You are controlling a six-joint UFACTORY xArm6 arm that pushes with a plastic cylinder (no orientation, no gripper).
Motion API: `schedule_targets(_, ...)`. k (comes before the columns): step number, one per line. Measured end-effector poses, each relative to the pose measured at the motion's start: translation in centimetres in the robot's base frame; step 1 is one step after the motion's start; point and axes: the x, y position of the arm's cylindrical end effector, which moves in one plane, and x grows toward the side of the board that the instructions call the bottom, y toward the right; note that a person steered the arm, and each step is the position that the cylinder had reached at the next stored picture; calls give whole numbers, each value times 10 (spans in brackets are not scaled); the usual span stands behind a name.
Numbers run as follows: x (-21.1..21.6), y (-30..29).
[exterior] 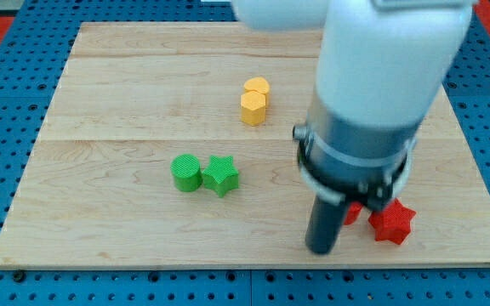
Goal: Adjust the red star close to the red circle
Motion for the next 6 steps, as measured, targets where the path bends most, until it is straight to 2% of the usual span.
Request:
schedule_targets(1, 1, 49)
schedule_targets(2, 1, 155)
schedule_targets(3, 1, 152)
schedule_targets(4, 1, 89)
schedule_targets(5, -28, 88)
schedule_targets(6, -25, 87)
